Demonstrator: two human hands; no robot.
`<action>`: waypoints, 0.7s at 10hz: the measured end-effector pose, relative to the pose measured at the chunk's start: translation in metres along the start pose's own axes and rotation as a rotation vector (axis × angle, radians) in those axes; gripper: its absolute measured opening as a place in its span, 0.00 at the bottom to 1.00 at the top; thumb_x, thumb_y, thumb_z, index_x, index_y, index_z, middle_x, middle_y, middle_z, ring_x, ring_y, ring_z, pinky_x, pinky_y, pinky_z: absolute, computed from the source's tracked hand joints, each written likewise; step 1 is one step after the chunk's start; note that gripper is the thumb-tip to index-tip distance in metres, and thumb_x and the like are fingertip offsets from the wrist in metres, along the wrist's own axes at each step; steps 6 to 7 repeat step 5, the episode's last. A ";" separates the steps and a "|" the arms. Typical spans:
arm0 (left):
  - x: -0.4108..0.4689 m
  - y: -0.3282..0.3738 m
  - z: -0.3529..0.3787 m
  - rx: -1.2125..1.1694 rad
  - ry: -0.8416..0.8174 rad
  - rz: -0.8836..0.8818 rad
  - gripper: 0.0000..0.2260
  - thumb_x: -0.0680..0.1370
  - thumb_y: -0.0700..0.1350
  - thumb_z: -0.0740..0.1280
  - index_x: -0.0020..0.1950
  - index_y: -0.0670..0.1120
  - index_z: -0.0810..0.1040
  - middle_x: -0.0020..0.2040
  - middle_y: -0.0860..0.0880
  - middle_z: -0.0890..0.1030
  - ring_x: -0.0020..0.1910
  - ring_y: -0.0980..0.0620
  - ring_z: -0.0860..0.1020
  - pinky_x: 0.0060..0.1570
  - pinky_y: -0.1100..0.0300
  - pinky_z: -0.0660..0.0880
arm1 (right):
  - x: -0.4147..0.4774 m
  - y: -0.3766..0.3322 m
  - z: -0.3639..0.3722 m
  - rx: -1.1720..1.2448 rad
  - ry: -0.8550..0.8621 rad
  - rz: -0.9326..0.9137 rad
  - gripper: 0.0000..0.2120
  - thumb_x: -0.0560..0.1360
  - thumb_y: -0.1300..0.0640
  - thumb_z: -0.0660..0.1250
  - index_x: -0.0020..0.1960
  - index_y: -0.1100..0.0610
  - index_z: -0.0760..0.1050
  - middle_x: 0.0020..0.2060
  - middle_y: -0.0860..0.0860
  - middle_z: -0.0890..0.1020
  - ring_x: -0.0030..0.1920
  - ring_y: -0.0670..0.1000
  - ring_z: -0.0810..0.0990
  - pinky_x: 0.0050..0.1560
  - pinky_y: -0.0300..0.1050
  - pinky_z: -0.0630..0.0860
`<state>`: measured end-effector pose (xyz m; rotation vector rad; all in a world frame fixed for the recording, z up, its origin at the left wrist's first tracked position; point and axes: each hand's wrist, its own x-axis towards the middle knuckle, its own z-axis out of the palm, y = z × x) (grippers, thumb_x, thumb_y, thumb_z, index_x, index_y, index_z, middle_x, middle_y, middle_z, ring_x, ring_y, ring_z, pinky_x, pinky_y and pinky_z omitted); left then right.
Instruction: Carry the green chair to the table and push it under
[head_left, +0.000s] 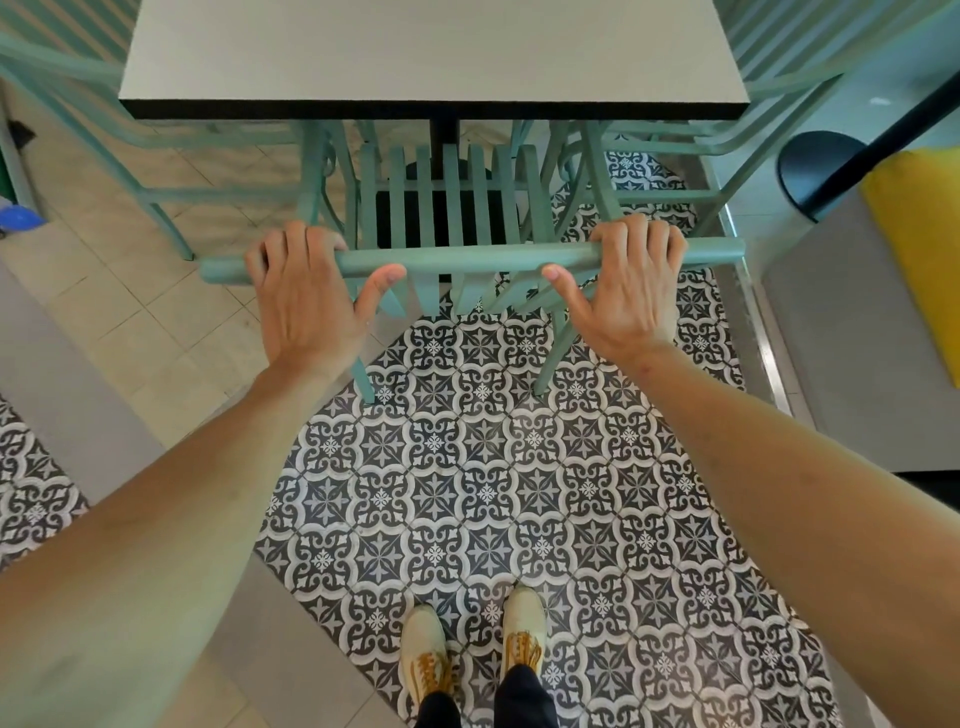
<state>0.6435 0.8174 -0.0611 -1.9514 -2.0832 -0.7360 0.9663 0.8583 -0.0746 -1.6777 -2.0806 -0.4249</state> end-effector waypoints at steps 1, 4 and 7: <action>-0.001 -0.001 0.001 -0.013 0.000 0.003 0.32 0.80 0.72 0.57 0.53 0.42 0.74 0.50 0.42 0.73 0.50 0.42 0.69 0.57 0.48 0.62 | -0.002 -0.001 0.002 -0.018 -0.007 0.006 0.33 0.82 0.27 0.47 0.53 0.57 0.68 0.48 0.56 0.72 0.49 0.58 0.70 0.61 0.58 0.69; 0.005 0.001 -0.023 -0.033 -0.157 0.056 0.33 0.80 0.73 0.53 0.63 0.44 0.72 0.58 0.44 0.74 0.57 0.44 0.71 0.62 0.47 0.63 | 0.003 -0.008 -0.022 0.065 -0.147 -0.013 0.29 0.84 0.31 0.51 0.61 0.56 0.70 0.55 0.55 0.75 0.55 0.58 0.73 0.65 0.59 0.69; 0.016 0.004 -0.051 -0.052 -0.298 0.134 0.39 0.79 0.75 0.49 0.74 0.45 0.69 0.71 0.44 0.72 0.68 0.43 0.70 0.70 0.43 0.62 | 0.010 -0.017 -0.048 0.178 -0.249 -0.046 0.30 0.84 0.32 0.49 0.70 0.55 0.70 0.64 0.54 0.74 0.65 0.56 0.72 0.71 0.58 0.68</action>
